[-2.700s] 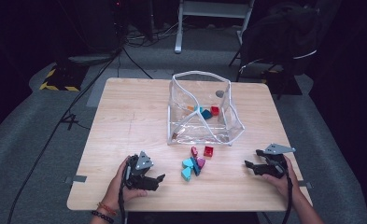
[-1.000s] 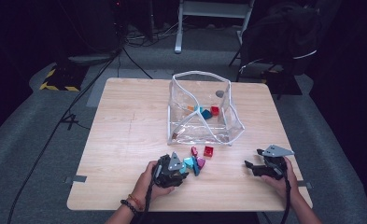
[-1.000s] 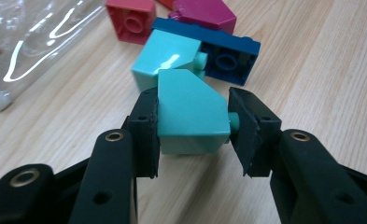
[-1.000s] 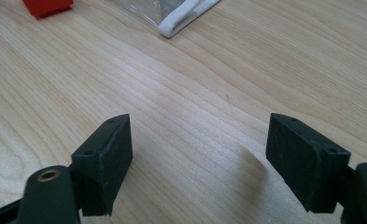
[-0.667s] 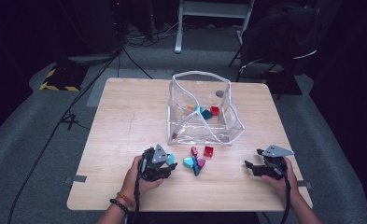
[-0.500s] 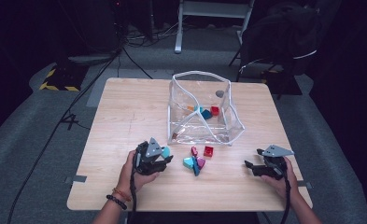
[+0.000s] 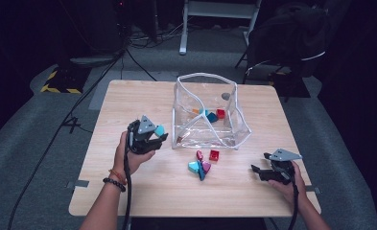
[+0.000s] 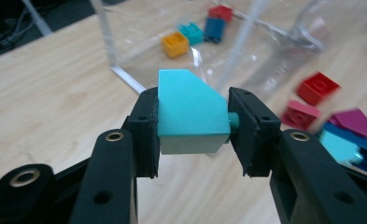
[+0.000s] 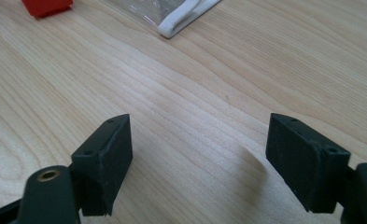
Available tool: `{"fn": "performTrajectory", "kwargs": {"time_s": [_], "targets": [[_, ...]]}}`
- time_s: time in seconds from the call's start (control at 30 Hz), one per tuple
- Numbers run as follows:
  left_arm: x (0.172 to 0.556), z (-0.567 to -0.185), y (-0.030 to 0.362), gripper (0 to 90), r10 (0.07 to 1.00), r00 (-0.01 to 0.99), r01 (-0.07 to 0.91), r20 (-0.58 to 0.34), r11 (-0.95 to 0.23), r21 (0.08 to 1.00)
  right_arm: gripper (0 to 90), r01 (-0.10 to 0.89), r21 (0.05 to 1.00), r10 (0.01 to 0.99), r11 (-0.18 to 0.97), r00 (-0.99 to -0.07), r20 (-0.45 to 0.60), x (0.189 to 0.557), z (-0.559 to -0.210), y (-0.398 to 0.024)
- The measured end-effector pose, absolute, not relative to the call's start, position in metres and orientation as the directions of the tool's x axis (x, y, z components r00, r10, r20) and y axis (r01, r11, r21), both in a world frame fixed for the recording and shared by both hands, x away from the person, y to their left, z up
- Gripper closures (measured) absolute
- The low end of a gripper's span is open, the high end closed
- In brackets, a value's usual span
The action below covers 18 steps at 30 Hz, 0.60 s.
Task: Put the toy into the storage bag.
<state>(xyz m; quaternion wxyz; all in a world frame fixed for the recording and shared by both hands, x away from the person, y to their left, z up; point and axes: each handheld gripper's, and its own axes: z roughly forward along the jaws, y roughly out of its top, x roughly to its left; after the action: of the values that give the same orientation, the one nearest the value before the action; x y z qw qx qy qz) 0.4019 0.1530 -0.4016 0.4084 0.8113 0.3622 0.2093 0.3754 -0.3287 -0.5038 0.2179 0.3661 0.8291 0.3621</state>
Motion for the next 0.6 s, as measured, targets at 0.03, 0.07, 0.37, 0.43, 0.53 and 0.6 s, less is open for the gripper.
{"fn": "performTrajectory", "kwargs": {"time_s": [0.03,0.07,0.37,0.43,0.53,0.6], "targets": [[0.406,-0.398,0.154,57.0,0.764,0.644,0.418,0.045,-0.400,0.816,23.7,0.450,0.760,0.765,0.469,-0.637,-0.095,0.375,-0.504,-0.329],[0.410,-0.394,0.154,57.1,0.768,0.639,0.416,0.045,-0.394,0.819,23.7,0.451,0.759,0.766,0.469,-0.636,-0.095,0.376,-0.504,-0.329],[0.435,-0.358,0.156,57.1,0.789,0.614,0.395,0.022,-0.332,0.857,23.7,0.450,0.760,0.765,0.469,-0.637,-0.095,0.375,-0.504,-0.329],[0.438,-0.350,0.155,57.1,0.792,0.610,0.387,0.026,-0.327,0.862,23.7,0.451,0.759,0.765,0.469,-0.637,-0.095,0.376,-0.504,-0.329],[0.441,-0.335,0.152,57.1,0.787,0.616,0.367,0.028,-0.319,0.874,23.8,0.452,0.759,0.765,0.469,-0.637,-0.094,0.376,-0.504,-0.329],[0.443,-0.323,0.149,57.1,0.782,0.622,0.348,0.033,-0.314,0.883,23.8,0.451,0.760,0.765,0.468,-0.637,-0.093,0.376,-0.504,-0.329]]}}
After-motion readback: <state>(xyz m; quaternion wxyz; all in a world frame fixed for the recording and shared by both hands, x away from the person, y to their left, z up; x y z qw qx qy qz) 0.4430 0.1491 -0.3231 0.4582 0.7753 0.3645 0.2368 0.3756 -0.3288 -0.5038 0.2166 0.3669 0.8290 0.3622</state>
